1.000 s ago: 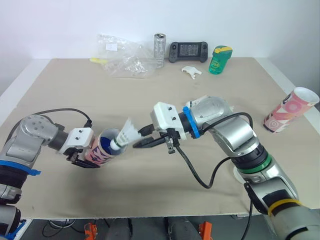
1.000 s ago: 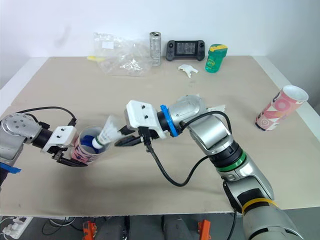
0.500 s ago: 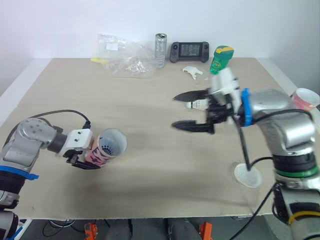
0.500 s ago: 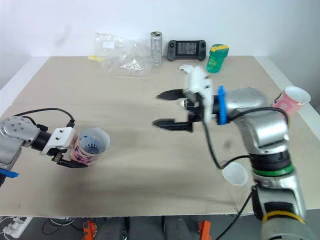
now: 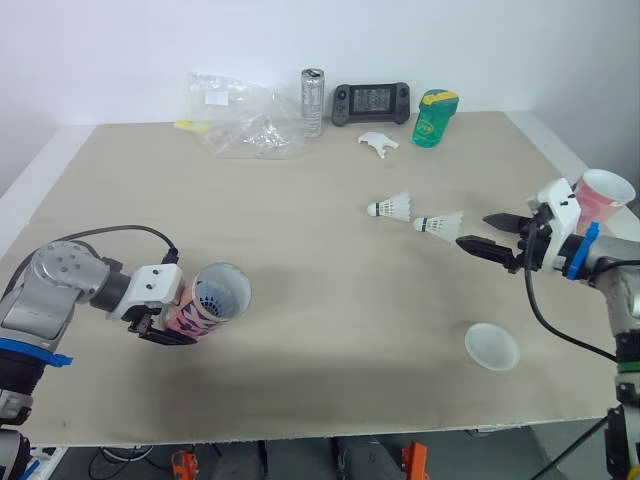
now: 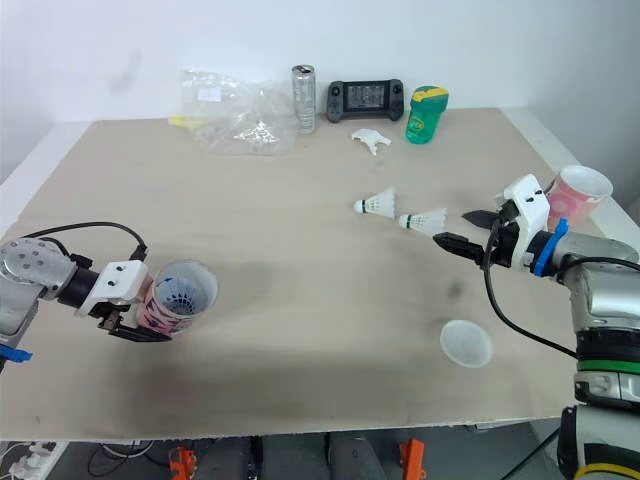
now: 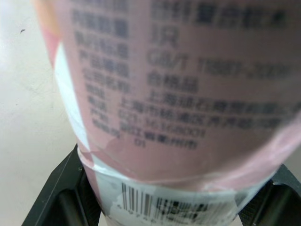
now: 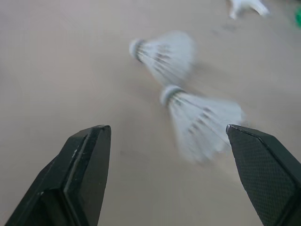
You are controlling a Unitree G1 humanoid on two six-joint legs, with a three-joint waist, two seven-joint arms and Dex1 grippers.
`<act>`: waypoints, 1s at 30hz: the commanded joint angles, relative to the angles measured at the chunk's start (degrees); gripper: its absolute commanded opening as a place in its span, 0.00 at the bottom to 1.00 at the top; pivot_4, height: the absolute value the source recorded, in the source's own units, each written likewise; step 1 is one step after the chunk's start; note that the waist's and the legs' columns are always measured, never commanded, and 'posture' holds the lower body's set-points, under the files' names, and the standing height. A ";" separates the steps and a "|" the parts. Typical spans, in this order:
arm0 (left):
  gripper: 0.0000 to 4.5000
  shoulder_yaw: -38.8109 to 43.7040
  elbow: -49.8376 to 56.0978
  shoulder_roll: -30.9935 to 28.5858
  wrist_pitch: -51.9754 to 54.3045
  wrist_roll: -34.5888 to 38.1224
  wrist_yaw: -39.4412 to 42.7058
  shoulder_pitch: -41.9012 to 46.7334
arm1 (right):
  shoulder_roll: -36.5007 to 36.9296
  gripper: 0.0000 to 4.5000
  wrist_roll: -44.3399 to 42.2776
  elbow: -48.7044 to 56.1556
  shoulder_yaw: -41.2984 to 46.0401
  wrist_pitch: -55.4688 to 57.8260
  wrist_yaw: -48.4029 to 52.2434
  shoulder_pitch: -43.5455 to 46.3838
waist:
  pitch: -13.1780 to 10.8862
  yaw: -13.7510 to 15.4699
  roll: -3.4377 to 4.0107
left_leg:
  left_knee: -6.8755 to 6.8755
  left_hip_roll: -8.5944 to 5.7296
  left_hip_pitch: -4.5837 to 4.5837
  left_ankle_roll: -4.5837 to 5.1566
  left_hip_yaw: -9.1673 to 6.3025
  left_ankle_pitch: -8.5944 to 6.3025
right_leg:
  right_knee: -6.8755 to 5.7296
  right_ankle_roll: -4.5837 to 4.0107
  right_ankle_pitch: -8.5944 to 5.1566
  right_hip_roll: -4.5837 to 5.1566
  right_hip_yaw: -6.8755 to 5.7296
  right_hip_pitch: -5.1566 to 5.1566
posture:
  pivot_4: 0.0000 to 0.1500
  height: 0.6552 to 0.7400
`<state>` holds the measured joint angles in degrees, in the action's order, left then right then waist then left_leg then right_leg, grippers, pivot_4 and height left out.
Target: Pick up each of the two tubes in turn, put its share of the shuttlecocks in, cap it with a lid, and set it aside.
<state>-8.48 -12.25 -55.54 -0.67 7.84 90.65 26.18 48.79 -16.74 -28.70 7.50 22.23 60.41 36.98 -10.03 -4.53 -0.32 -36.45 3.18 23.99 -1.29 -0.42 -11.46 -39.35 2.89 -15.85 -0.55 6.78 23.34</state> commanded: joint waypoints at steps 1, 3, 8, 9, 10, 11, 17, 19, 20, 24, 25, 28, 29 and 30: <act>0.67 -2.58 -0.13 -0.42 0.71 -1.49 1.52 -1.31 | -0.98 0.94 2.86 -7.49 -1.29 -4.47 -0.43 4.20 | -0.01 0.01 -0.01 | 0.00 0.00 0.00 0.00 0.01 0.00 | 0.00 0.01 0.01 0.00 0.01 0.01 | 1.00 0.81; 0.67 -2.46 0.35 -0.54 1.09 -1.22 1.45 -1.39 | -1.92 0.94 3.45 -11.44 -1.68 -5.53 -0.09 6.45 | -0.01 0.03 0.00 | 0.00 -0.01 0.01 0.00 0.02 0.00 | 0.00 0.01 0.01 0.00 0.03 0.01 | 1.00 0.81; 0.67 -2.02 1.53 -0.93 1.68 -0.97 1.24 -2.30 | -4.52 0.94 4.66 -16.44 -3.18 -7.65 1.92 9.55 | -0.01 0.02 0.01 | 0.03 -0.03 0.01 0.03 0.06 -0.02 | 0.00 -0.20 0.09 0.01 0.09 0.02 | 1.00 0.81; 0.67 -1.90 1.88 -1.05 1.88 -0.87 1.24 -2.57 | -5.12 0.88 5.04 -17.82 -3.22 -8.02 1.32 10.36 | -0.01 0.01 0.01 | 0.04 -0.02 0.02 0.03 0.06 -0.02 | 0.00 -0.23 0.10 0.01 0.08 0.02 | 1.00 0.81; 0.67 -1.82 2.15 -1.13 2.05 -0.79 1.23 -2.75 | -5.62 0.82 5.30 -19.01 -3.03 -8.59 0.75 11.05 | -0.01 -0.01 0.01 | 0.03 -0.02 0.01 0.03 0.06 -0.02 | 0.00 -0.23 0.10 0.01 0.09 0.02 | 1.00 0.81; 0.67 -1.72 2.45 -1.23 2.20 -0.72 1.21 -2.98 | -6.04 0.76 5.43 -20.02 -2.80 -9.07 0.33 11.68 | -0.01 -0.02 0.01 | 0.03 -0.02 0.01 0.03 0.07 -0.02 | 0.01 -0.24 0.11 0.01 0.09 0.02 | 1.00 0.81; 0.67 -1.25 3.48 -1.36 2.99 -0.58 1.01 -3.64 | -6.84 0.14 5.50 -23.38 -1.72 -10.79 -0.22 13.29 | -0.01 -0.02 0.01 | 0.04 -0.05 0.03 0.06 0.07 -0.05 | 0.01 -0.28 0.09 0.03 0.09 0.02 | 1.00 0.81; 0.67 -1.17 3.72 -1.36 3.14 -0.59 1.01 -3.81 | -6.69 0.01 5.27 -22.94 -1.51 -11.13 0.26 12.59 | -0.01 -0.02 0.01 | 0.04 -0.05 0.03 0.13 0.07 -0.10 | 0.01 -0.31 0.08 0.02 0.10 0.02 | 1.00 0.81; 0.67 -1.16 3.80 -1.34 3.20 -0.60 0.99 -3.84 | -6.57 0.01 5.17 -22.75 -1.37 -11.14 0.33 12.28 | -0.01 -0.02 0.01 | 0.04 -0.05 0.03 0.17 0.07 -0.12 | 0.01 -0.33 0.07 0.02 0.09 0.03 | 1.00 0.81; 0.67 -1.18 3.82 -1.21 3.25 -0.71 0.96 -3.83 | -4.75 0.01 4.15 -19.62 0.23 -10.52 0.43 10.70 | -0.01 0.01 0.01 | 0.04 -0.05 0.03 0.23 0.07 -0.16 | 0.01 -0.33 0.04 0.02 0.09 0.02 | 1.00 0.81; 0.67 -1.19 3.81 -1.19 3.21 -0.73 0.96 -3.82 | -4.29 0.01 3.81 -18.33 0.71 -10.26 0.61 10.36 | -0.01 0.03 0.02 | 0.04 -0.05 0.04 0.24 0.07 -0.16 | 0.02 -0.33 0.03 0.03 0.09 0.01 | 1.00 0.81; 0.67 -1.45 3.40 -0.83 3.15 -0.94 0.86 -3.33 | -3.16 0.01 2.41 -12.15 1.61 -8.78 1.48 10.14 | -0.05 0.01 0.09 | 0.03 -0.07 0.06 0.26 0.07 -0.18 | 0.02 -0.32 0.02 0.04 0.10 0.03 | 1.00 0.81; 0.67 -1.53 3.30 -0.71 3.09 -1.00 0.82 -3.23 | -2.94 0.01 1.33 -8.07 1.83 -7.89 2.23 10.11 | -0.04 -0.01 0.10 | 0.03 -0.07 0.05 0.27 0.08 -0.18 | 0.01 -0.32 0.02 0.04 0.12 0.03 | 1.00 0.81; 0.67 -1.58 3.22 -0.62 3.06 -1.03 0.81 -3.15 | -2.83 0.01 0.23 -3.96 1.82 -6.92 3.02 10.07 | -0.05 -0.06 0.12 | 0.03 -0.07 0.03 0.27 0.08 -0.18 | 0.01 -0.33 0.02 0.04 0.12 0.02 | 1.00 0.81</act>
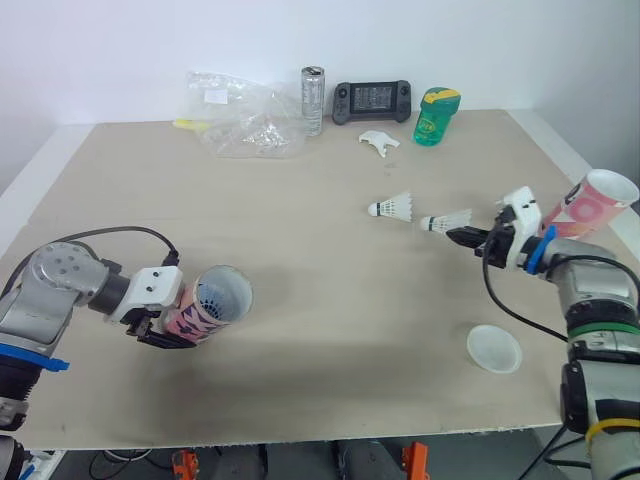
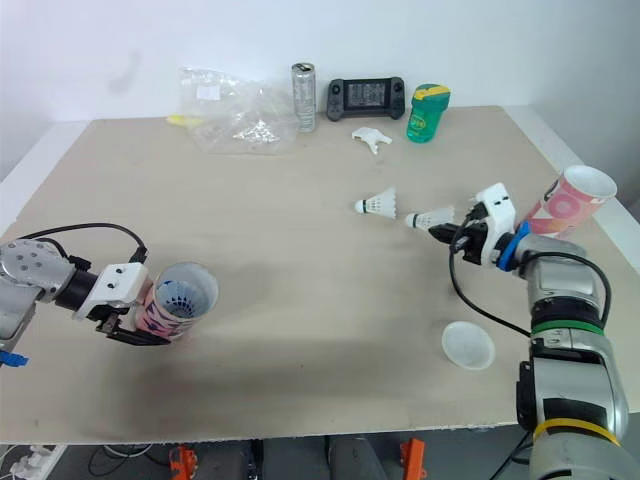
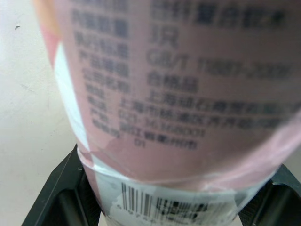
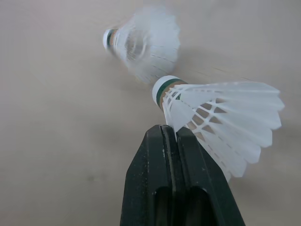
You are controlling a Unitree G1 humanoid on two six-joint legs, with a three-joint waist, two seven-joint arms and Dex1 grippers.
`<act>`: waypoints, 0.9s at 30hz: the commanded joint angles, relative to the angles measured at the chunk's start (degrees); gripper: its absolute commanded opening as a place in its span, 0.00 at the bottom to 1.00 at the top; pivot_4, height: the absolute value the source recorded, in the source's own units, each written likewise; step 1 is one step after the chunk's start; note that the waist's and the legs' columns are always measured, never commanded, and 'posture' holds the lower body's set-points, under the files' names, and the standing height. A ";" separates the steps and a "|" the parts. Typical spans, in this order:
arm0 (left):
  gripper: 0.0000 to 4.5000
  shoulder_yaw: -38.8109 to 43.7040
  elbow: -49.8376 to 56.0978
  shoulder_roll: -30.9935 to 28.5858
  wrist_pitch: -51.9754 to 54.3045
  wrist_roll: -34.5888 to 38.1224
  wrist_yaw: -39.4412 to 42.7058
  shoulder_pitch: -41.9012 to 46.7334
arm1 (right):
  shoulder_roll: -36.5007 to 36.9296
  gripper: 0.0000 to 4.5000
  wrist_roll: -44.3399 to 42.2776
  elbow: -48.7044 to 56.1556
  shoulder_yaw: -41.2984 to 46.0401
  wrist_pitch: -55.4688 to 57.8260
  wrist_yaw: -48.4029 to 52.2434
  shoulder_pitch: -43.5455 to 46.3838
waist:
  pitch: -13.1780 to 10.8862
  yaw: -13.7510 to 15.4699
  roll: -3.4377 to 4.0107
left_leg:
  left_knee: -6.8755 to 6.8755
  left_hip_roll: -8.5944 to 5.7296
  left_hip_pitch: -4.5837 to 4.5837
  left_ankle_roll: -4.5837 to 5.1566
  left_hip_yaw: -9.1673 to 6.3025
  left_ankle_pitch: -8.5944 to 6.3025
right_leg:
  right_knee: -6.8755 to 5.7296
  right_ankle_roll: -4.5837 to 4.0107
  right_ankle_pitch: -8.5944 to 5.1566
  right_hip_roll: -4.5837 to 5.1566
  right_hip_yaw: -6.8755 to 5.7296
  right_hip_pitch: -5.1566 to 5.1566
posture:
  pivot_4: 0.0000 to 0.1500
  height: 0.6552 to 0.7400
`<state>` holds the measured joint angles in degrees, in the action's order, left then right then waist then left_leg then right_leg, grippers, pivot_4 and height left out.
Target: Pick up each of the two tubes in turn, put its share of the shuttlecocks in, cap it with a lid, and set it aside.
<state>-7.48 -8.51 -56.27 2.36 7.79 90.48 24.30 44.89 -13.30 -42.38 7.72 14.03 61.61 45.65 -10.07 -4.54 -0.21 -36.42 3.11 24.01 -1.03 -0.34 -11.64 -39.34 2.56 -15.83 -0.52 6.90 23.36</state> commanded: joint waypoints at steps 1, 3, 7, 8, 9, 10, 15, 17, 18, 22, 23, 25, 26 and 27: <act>0.67 -2.64 -0.62 0.22 -0.05 -1.03 0.96 -1.19 | 1.10 0.01 -4.32 14.15 1.39 2.20 2.80 1.14 | 0.00 -0.07 0.02 | 0.00 0.00 -0.01 0.00 0.00 0.00 | -0.02 -0.01 0.00 -0.01 0.00 0.00 | 1.00 0.81; 0.67 -2.72 -0.81 0.39 -0.15 -1.14 0.93 -1.03 | 0.90 0.01 -6.13 21.90 0.49 3.67 4.44 0.28 | 0.01 -0.08 0.06 | 0.00 0.02 -0.04 0.00 -0.02 0.00 | -0.07 -0.01 0.00 -0.02 0.00 0.00 | 1.00 0.81; 0.67 -2.87 -1.15 0.50 -0.32 -1.21 0.88 -0.75 | -1.51 0.01 -11.25 42.19 -5.90 8.66 8.88 -1.14 | 0.05 0.01 0.11 | -0.02 0.03 -0.02 0.01 -0.05 -0.01 | -0.07 0.00 -0.01 -0.02 -0.04 0.00 | 1.00 0.81; 0.67 -2.88 -1.24 0.52 -0.33 -1.22 0.89 -0.64 | -2.32 0.01 -11.70 45.74 -8.15 9.05 9.85 -1.22 | 0.05 0.04 0.10 | -0.02 0.03 -0.03 0.02 -0.06 -0.01 | -0.07 0.00 -0.02 -0.02 -0.04 -0.02 | 1.00 0.81; 0.67 -2.79 -1.01 0.42 -0.09 -1.00 1.01 -0.62 | -4.31 0.01 -11.58 49.33 -11.76 9.01 10.75 -0.10 | 0.05 0.10 0.09 | -0.02 0.03 -0.03 0.01 -0.07 -0.01 | -0.07 0.02 -0.03 -0.02 -0.07 -0.03 | 1.00 0.81; 0.67 -2.74 -0.90 0.36 0.07 -0.84 1.10 -0.57 | -5.64 0.01 -11.37 51.48 -14.14 9.04 11.21 0.75 | 0.05 0.10 0.09 | -0.03 0.03 -0.01 0.01 -0.09 -0.01 | -0.07 0.04 -0.05 -0.02 -0.09 -0.01 | 1.00 0.81; 0.67 -2.83 -0.97 0.26 0.65 -0.67 1.35 -0.05 | -12.13 0.01 -10.46 53.68 -20.44 7.42 12.12 5.05 | 0.05 0.27 0.02 | -0.18 0.07 0.07 0.00 -0.14 0.00 | -0.16 0.19 -0.13 -0.03 -0.19 0.03 | 1.00 0.81; 0.67 -2.65 -0.25 0.44 2.20 0.17 1.39 0.15 | -13.93 0.01 -9.12 53.20 -22.70 6.51 12.07 6.06 | 0.10 0.30 -0.08 | -0.20 0.07 0.09 0.00 -0.17 0.00 | -0.16 0.17 -0.12 -0.02 -0.24 0.02 | 1.00 0.81; 0.67 -2.50 0.22 0.59 3.29 0.68 1.35 0.24 | -14.74 0.01 -8.20 52.56 -23.78 5.90 12.05 6.59 | 0.10 0.30 -0.08 | -0.20 0.08 0.09 0.00 -0.18 0.00 | -0.15 0.14 -0.11 -0.02 -0.25 0.02 | 1.00 0.81; 0.67 -2.21 0.72 0.79 5.97 1.61 1.35 0.43 | -16.29 0.01 -6.03 50.49 -27.00 3.65 14.32 8.00 | 0.09 0.31 -0.09 | -0.20 0.09 0.10 0.00 -0.24 0.00 | -0.24 0.06 -0.15 -0.03 -0.33 0.04 | 1.00 0.81; 0.67 -2.18 0.70 0.74 6.26 1.66 1.29 0.47 | -16.51 0.01 -5.47 50.18 -27.72 3.07 14.86 8.27 | 0.09 0.35 -0.09 | -0.20 0.08 0.10 0.00 -0.28 0.00 | -0.27 0.02 -0.17 -0.02 -0.37 0.03 | 1.00 0.81; 0.67 -2.18 0.59 0.65 6.44 1.62 1.26 0.55 | -17.16 0.01 -3.98 49.27 -29.16 1.99 15.25 8.90 | 0.09 0.37 -0.10 | -0.20 0.08 0.12 0.00 -0.33 0.00 | -0.28 -0.03 -0.18 -0.02 -0.42 0.03 | 1.00 0.81; 0.67 -2.18 0.56 0.60 6.46 1.62 1.30 0.56 | -17.59 0.01 -3.25 48.77 -29.74 1.51 15.30 9.21 | 0.09 0.36 -0.10 | -0.20 0.08 0.12 0.00 -0.34 0.00 | -0.29 -0.05 -0.16 -0.02 -0.42 0.03 | 1.00 0.81; 0.67 -2.17 0.60 0.55 6.44 1.60 1.31 0.49 | -18.28 0.01 -1.94 47.84 -31.03 1.53 15.15 9.89 | 0.09 0.34 -0.09 | -0.20 0.08 0.11 0.00 -0.35 0.00 | -0.30 -0.12 -0.14 -0.02 -0.43 0.03 | 1.00 0.81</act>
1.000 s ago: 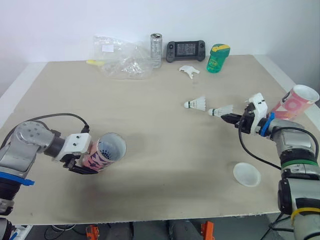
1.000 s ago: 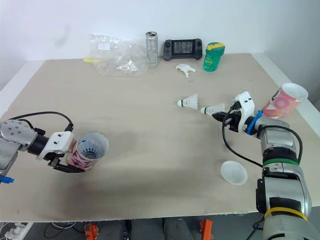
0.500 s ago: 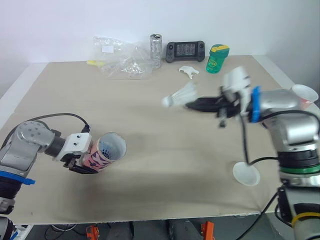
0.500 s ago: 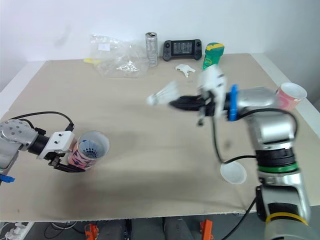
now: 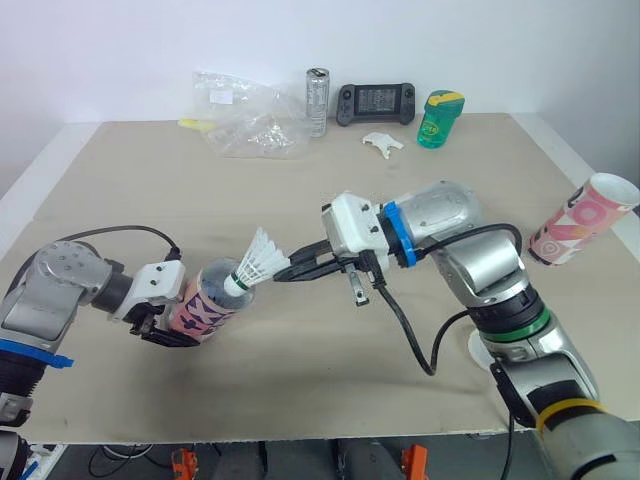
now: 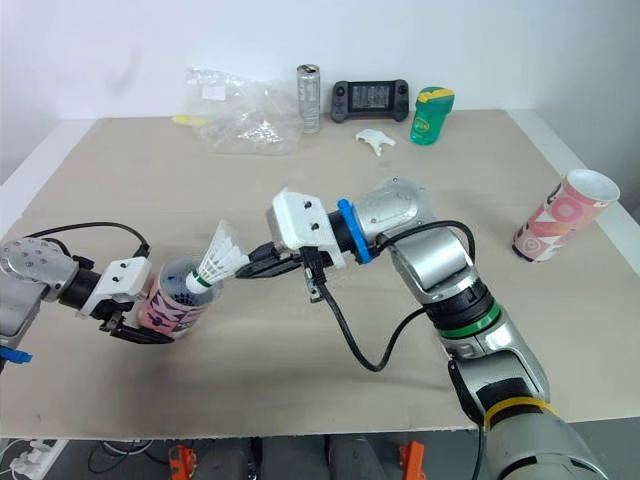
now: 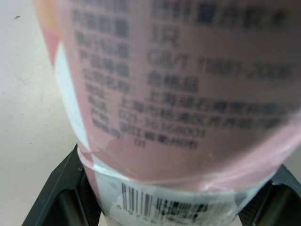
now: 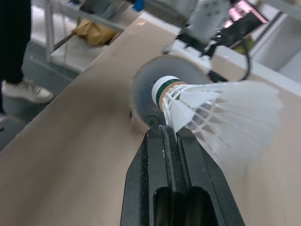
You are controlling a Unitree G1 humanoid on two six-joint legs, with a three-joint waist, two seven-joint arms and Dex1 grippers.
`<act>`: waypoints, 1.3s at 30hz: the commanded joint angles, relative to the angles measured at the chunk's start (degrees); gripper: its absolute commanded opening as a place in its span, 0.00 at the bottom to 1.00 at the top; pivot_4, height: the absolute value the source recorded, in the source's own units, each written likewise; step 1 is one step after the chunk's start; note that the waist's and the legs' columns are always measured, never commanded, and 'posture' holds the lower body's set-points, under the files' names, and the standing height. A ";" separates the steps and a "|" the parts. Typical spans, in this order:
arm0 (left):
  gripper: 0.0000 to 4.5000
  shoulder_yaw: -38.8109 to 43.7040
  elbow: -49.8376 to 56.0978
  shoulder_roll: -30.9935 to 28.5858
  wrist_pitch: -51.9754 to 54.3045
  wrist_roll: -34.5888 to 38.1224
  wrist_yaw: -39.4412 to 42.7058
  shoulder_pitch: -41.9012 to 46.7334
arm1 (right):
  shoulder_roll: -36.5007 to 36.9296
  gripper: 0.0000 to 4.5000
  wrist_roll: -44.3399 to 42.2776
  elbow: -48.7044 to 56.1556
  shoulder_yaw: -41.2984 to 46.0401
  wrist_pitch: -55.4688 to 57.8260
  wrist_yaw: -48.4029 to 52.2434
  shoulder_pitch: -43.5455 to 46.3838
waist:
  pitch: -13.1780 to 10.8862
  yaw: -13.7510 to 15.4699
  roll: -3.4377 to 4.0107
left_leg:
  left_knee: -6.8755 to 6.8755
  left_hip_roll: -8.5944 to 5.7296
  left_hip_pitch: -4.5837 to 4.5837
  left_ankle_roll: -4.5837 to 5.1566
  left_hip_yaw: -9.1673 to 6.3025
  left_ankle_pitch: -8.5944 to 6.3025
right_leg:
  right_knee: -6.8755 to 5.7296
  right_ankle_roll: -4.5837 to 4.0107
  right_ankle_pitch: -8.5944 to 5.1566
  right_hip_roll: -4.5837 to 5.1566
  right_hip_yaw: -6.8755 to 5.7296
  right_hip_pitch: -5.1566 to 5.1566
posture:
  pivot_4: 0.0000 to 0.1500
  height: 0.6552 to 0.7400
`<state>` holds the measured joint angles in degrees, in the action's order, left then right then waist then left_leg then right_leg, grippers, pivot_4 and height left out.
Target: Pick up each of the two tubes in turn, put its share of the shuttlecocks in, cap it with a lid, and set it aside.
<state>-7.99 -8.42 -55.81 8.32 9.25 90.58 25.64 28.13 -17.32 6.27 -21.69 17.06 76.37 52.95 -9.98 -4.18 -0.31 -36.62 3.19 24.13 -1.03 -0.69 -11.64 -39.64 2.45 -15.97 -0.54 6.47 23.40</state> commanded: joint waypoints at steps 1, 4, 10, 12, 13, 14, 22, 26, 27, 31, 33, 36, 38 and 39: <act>0.67 -1.65 0.56 0.05 0.47 0.10 1.21 -0.91 | -2.14 0.01 3.19 -1.66 -2.68 -1.50 0.35 3.23 | 0.00 -0.03 0.00 | 0.00 0.00 -0.01 0.00 -0.02 0.00 | -0.03 -0.03 0.00 -0.01 -0.01 0.00 | 1.00 0.81; 0.67 -1.70 0.59 -0.04 0.18 -0.15 1.25 -0.86 | -2.55 0.15 3.74 -2.74 -4.38 0.83 2.10 4.72 | -0.02 0.00 -0.04 | -0.06 -0.02 -0.01 -0.01 -0.06 0.01 | -0.28 -0.10 -0.09 -0.01 -0.05 0.06 | 1.00 0.81; 0.67 -1.80 0.92 -0.22 -0.39 -0.50 1.14 -1.18 | -2.44 0.72 -2.56 -1.27 0.79 5.70 4.38 7.61 | -0.04 0.02 -0.06 | -0.09 -0.03 -0.01 -0.01 -0.24 0.01 | -0.37 -0.18 -0.14 -0.01 -0.19 0.05 | 1.00 0.81; 0.67 -1.73 1.20 -0.29 -0.43 -0.49 1.04 -1.43 | -0.47 0.81 -5.23 -0.38 4.09 6.86 5.00 6.83 | -0.04 0.11 -0.07 | -0.09 -0.04 0.03 -0.01 -0.34 0.01 | -0.38 -0.21 -0.16 0.00 -0.29 0.03 | 1.00 0.81; 0.67 -1.60 1.34 -0.34 -0.49 -0.43 0.93 -1.66 | 1.36 0.81 -5.78 -1.28 6.77 7.23 4.16 5.53 | -0.04 0.14 -0.08 | -0.09 -0.05 0.05 -0.02 -0.37 0.01 | -0.37 -0.21 -0.17 0.00 -0.32 0.02 | 1.00 0.81; 0.67 -1.52 1.43 -0.38 -0.54 -0.39 0.85 -1.81 | 2.62 0.81 -6.04 -1.95 8.52 7.44 3.44 4.61 | -0.03 0.23 -0.12 | -0.09 -0.05 0.06 -0.02 -0.38 0.01 | -0.37 -0.21 -0.17 0.01 -0.33 0.02 | 1.00 0.81; 0.67 -0.74 2.20 -0.66 -1.07 -0.35 0.43 -3.61 | 12.21 0.81 0.89 -21.77 20.59 2.29 -10.46 -0.51 | -0.02 0.27 -0.16 | -0.06 -0.12 0.03 -0.01 -0.35 0.01 | -0.37 -0.23 -0.21 0.05 -0.31 0.03 | 1.00 0.81; 0.67 -0.43 2.49 -0.64 -1.20 -0.38 0.25 -4.06 | 14.27 0.81 4.60 -38.09 23.34 -1.64 -16.73 -0.17 | -0.01 0.03 -0.18 | -0.02 -0.14 -0.01 -0.01 -0.30 0.01 | -0.36 -0.23 -0.23 0.06 -0.24 0.01 | 1.00 0.81; 0.67 -0.39 2.50 -0.63 -1.26 -0.40 0.21 -4.12 | 14.26 0.81 5.16 -40.58 23.43 -2.07 -17.47 0.24 | -0.02 -0.03 -0.18 | -0.02 -0.15 -0.01 -0.01 -0.29 0.01 | -0.36 -0.22 -0.24 0.06 -0.24 0.00 | 1.00 0.81; 0.67 -0.21 2.57 -0.76 -1.47 -0.57 0.09 -4.37 | 12.36 0.81 6.33 -51.57 23.48 -6.03 -17.08 1.61 | -0.07 -0.25 -0.09 | 0.07 -0.17 -0.07 0.01 -0.15 0.00 | -0.36 -0.21 -0.24 0.07 -0.08 0.04 | 1.00 0.81; 0.67 -0.13 2.62 -0.89 -1.45 -0.54 0.08 -4.43 | 11.21 0.81 7.05 -55.92 23.28 -7.33 -17.42 2.45 | -0.07 -0.28 -0.09 | 0.08 -0.17 -0.13 0.01 -0.13 0.00 | -0.36 -0.21 -0.24 0.07 -0.06 0.01 | 1.00 0.81; 0.67 0.03 2.76 -1.12 -1.41 -0.50 0.09 -4.56 | 9.60 0.81 7.51 -60.81 23.52 -8.86 -17.62 4.39 | -0.09 -0.31 -0.07 | 0.07 -0.18 -0.13 0.01 -0.12 0.00 | -0.37 -0.19 -0.22 0.07 -0.04 0.01 | 1.00 0.81; 0.67 0.09 2.76 -1.23 -1.47 -0.54 0.10 -4.63 | 8.68 0.81 7.70 -63.24 23.72 -9.70 -17.45 5.75 | -0.09 -0.34 -0.06 | 0.07 -0.18 -0.13 0.01 -0.10 0.00 | -0.37 -0.18 -0.22 0.08 -0.03 0.01 | 1.00 0.81; 0.67 0.12 2.77 -1.30 -1.48 -0.56 0.09 -4.67 | 8.10 0.81 7.89 -64.64 23.69 -9.93 -17.64 6.58 | -0.09 -0.35 -0.06 | 0.07 -0.18 -0.13 0.01 -0.10 0.00 | -0.37 -0.17 -0.23 0.08 -0.03 0.01 | 1.00 0.81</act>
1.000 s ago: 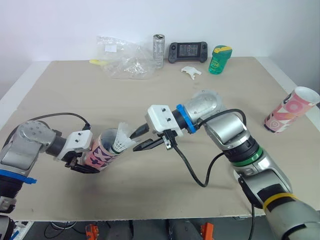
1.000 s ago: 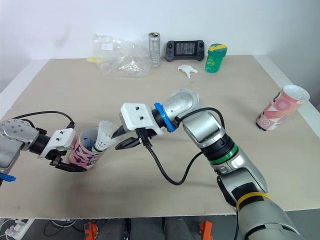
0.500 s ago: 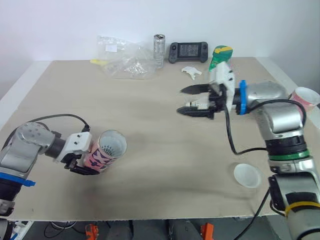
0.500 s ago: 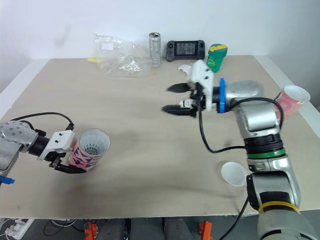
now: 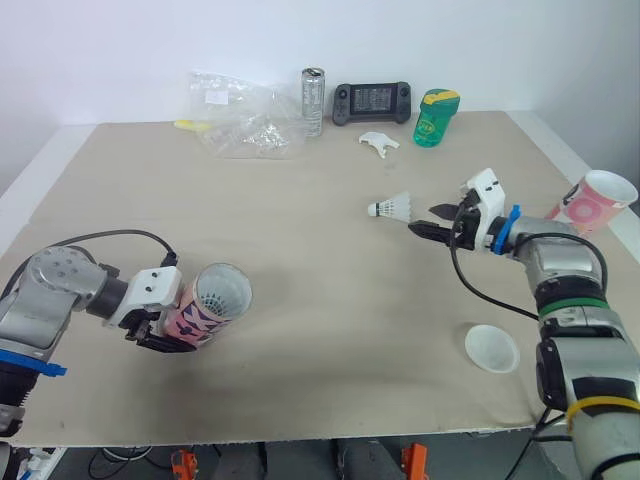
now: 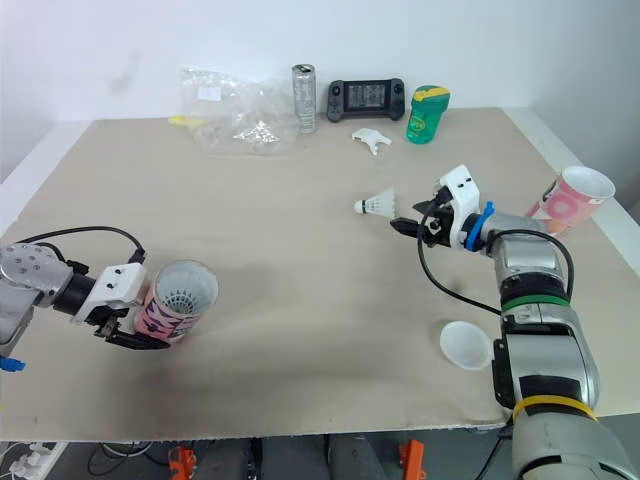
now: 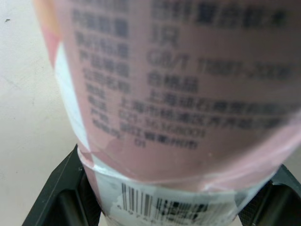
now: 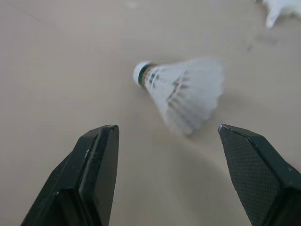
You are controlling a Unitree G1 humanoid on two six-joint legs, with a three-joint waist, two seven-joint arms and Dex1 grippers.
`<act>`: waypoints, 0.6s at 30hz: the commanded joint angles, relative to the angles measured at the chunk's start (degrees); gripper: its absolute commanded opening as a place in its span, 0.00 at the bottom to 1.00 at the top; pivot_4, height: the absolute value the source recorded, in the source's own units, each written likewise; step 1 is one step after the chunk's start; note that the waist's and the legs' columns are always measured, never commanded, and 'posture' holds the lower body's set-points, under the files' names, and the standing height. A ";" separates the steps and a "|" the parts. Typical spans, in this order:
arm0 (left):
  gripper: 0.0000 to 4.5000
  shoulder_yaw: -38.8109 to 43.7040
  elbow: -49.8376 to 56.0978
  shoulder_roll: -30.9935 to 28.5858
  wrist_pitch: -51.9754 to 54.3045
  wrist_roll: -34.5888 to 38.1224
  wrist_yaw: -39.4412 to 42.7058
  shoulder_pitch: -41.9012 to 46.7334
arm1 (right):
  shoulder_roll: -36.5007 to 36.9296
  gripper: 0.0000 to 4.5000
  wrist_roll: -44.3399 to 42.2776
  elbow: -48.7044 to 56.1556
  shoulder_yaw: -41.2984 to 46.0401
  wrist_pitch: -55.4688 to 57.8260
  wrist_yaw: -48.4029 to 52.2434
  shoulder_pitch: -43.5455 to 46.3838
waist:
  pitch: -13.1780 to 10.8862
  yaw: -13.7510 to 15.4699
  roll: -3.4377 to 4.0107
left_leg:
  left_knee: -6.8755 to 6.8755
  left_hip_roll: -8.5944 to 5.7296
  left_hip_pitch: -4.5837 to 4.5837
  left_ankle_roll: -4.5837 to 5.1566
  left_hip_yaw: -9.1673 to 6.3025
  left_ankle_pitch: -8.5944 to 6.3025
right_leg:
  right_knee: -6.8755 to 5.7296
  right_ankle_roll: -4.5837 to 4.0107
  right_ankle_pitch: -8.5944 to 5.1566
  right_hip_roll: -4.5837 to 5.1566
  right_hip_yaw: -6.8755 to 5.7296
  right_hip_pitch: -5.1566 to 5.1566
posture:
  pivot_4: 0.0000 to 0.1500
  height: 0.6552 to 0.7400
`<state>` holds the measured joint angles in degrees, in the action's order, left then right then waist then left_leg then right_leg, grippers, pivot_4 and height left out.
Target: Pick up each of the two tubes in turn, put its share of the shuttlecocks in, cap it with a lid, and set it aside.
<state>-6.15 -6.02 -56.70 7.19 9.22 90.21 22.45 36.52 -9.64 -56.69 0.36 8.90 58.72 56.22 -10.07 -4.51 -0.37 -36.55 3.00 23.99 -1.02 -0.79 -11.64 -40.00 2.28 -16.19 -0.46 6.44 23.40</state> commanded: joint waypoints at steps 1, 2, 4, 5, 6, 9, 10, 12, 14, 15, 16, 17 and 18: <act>0.67 -1.65 0.48 -0.48 -0.31 -0.49 0.45 -1.57 | -0.98 0.81 0.39 -3.16 1.61 -2.14 -0.30 4.15 | 0.00 -0.05 0.00 | 0.01 0.00 0.00 0.00 0.00 0.00 | 0.00 0.00 0.00 0.00 0.00 0.00 | 1.00 0.81; 0.67 -1.59 0.56 -0.53 -0.28 -0.47 0.44 -1.63 | -1.44 0.81 0.53 -4.21 1.61 -2.44 -0.50 4.74 | 0.00 -0.11 0.00 | 0.01 0.01 -0.01 0.00 0.00 0.00 | 0.00 0.00 -0.01 -0.01 0.00 0.00 | 1.00 0.81; 0.67 -1.47 0.91 -0.61 -0.03 -0.34 0.40 -1.81 | -2.33 0.81 1.42 -6.59 1.28 -3.29 -1.23 5.81 | 0.00 -0.14 0.00 | 0.01 0.01 -0.01 0.00 -0.01 0.00 | 0.00 0.00 -0.01 -0.01 0.00 0.00 | 1.00 0.81; 0.67 -1.42 1.13 -0.63 0.05 -0.29 0.35 -1.95 | -2.89 0.81 1.60 -7.48 1.19 -3.28 -1.20 6.29 | 0.00 -0.22 0.00 | 0.01 0.01 -0.01 0.00 -0.01 0.00 | 0.00 0.00 -0.01 -0.01 -0.01 0.00 | 1.00 0.81; 0.67 -1.38 1.36 -0.65 0.13 -0.24 0.29 -2.07 | -3.37 0.81 1.95 -8.38 1.11 -3.54 -1.11 6.76 | 0.00 -0.24 0.00 | 0.01 0.01 -0.01 0.00 -0.01 0.00 | 0.00 0.00 -0.01 -0.01 -0.01 0.00 | 1.00 0.81; 0.67 -1.18 2.58 -0.70 0.53 0.08 -0.03 -2.97 | -5.21 0.81 3.03 -10.30 0.75 -4.33 -1.59 8.07 | 0.00 -0.31 0.00 | 0.01 0.01 0.00 0.00 -0.01 0.00 | 0.00 0.00 -0.01 -0.01 -0.01 0.00 | 1.00 0.81; 0.67 -1.11 2.98 -0.75 0.66 0.20 -0.10 -3.28 | -5.69 0.81 3.17 -10.82 0.97 -4.63 -2.23 8.50 | 0.00 -0.33 0.00 | 0.01 0.01 0.00 0.00 -0.01 0.00 | 0.00 0.00 -0.01 -0.01 0.00 0.00 | 1.00 0.81; 0.67 -0.99 3.49 -0.85 0.85 0.36 -0.27 -3.67 | -6.36 0.69 3.27 -11.95 1.67 -4.63 -3.16 9.40 | -0.01 -0.42 0.01 | 0.02 0.01 0.00 0.00 -0.01 0.00 | 0.00 0.00 -0.01 0.00 0.00 0.01 | 1.00 0.81; 0.67 -0.83 3.89 -0.95 0.94 0.39 -0.41 -4.02 | -6.92 0.54 3.62 -12.89 1.81 -5.15 -3.84 9.90 | -0.01 -0.46 0.01 | 0.02 0.00 0.01 0.00 -0.01 0.00 | 0.00 0.00 -0.01 0.00 0.00 0.01 | 1.00 0.81; 0.67 -0.76 4.07 -0.99 0.98 0.40 -0.48 -4.16 | -7.12 0.46 3.78 -13.19 1.81 -5.44 -3.97 10.02 | -0.01 -0.46 0.01 | 0.02 0.00 0.01 0.00 -0.01 0.00 | 0.00 0.01 -0.01 0.00 0.00 0.00 | 1.00 0.81; 0.67 -0.68 4.30 -1.03 1.04 0.43 -0.54 -4.33 | -7.22 0.32 3.89 -13.39 1.87 -5.62 -3.93 10.07 | -0.01 -0.46 0.01 | 0.02 0.00 0.01 0.00 -0.01 0.00 | 0.00 0.01 -0.02 0.01 -0.01 0.00 | 1.00 0.81; 0.67 -0.57 4.67 -1.05 1.17 0.54 -0.64 -4.56 | -7.32 0.27 3.89 -13.52 1.98 -5.69 -3.76 10.07 | -0.01 -0.46 0.01 | 0.02 0.00 0.01 0.00 -0.01 0.00 | 0.01 0.02 -0.02 0.01 -0.01 0.00 | 1.00 0.81; 0.67 -0.48 5.04 -1.07 1.33 0.65 -0.73 -4.76 | -7.39 0.13 3.91 -13.59 2.06 -5.80 -3.65 10.02 | -0.01 -0.46 0.01 | 0.02 0.00 0.02 0.00 -0.01 0.00 | 0.01 0.02 -0.02 0.01 -0.01 0.00 | 1.00 0.81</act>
<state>-4.51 -2.59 -57.39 7.90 9.66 88.61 19.49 28.95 -5.50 -70.27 0.71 4.24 54.87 64.42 -10.07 -4.97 -0.36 -36.53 3.00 24.01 -1.02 -0.80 -11.64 -40.00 2.30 -16.21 -0.45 6.43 23.41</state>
